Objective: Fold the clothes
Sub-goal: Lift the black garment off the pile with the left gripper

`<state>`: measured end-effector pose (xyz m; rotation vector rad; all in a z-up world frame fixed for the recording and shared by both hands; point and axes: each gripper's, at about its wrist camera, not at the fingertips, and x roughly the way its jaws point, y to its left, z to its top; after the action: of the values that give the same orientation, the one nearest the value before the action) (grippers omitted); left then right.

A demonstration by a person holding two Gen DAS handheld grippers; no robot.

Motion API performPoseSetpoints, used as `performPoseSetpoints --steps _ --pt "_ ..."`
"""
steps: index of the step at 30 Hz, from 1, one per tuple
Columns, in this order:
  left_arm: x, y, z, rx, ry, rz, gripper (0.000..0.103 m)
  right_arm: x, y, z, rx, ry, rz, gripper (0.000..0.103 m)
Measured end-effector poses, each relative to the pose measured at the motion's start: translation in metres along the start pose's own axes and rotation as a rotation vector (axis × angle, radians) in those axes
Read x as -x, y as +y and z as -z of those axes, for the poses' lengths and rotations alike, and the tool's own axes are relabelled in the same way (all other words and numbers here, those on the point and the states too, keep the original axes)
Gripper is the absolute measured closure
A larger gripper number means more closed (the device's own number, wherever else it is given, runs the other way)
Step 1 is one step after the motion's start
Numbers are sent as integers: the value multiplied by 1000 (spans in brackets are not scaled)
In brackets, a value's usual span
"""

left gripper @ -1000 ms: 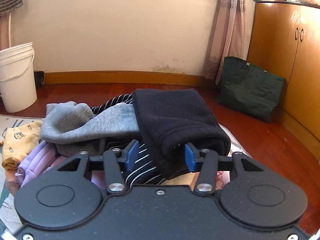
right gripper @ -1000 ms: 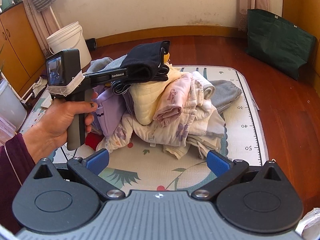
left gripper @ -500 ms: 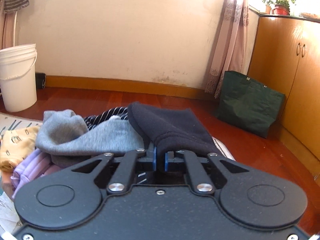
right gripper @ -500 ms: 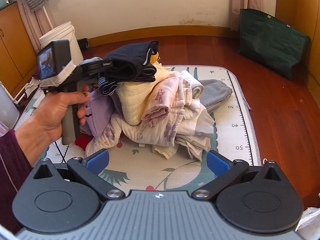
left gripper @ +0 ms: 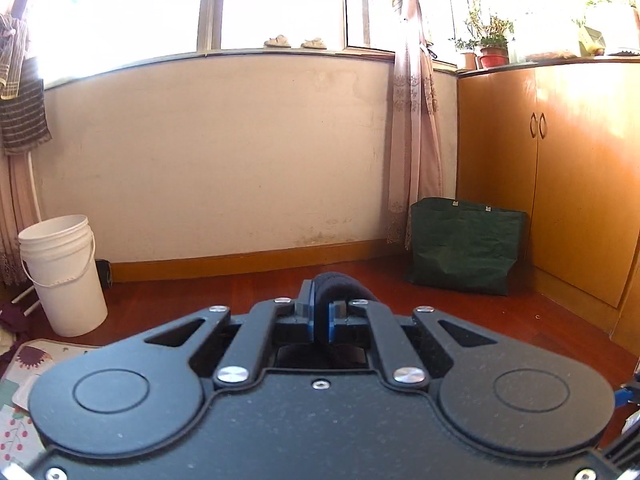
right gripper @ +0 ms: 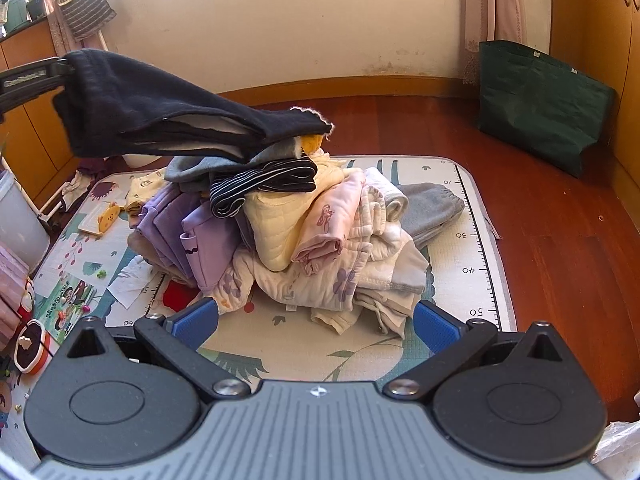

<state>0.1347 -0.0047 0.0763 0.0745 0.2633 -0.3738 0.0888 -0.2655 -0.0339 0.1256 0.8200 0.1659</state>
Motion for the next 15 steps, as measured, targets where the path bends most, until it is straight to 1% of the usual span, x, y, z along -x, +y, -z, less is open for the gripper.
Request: performPoseSetpoints --steps 5,8,10,14,15 --pt "74 0 -21 -52 23 -17 100 12 10 -1 24 -16 -28 0" --pt "120 -7 -22 -92 25 -21 100 19 18 -1 34 -20 -59 0" --pt "146 -11 -17 -115 32 -29 100 24 27 1 55 -26 -80 0" --pt "178 -3 3 -53 99 -27 100 34 46 8 133 -33 -119 0" --pt "180 0 12 -29 117 -27 100 35 50 11 148 -29 -125 0"
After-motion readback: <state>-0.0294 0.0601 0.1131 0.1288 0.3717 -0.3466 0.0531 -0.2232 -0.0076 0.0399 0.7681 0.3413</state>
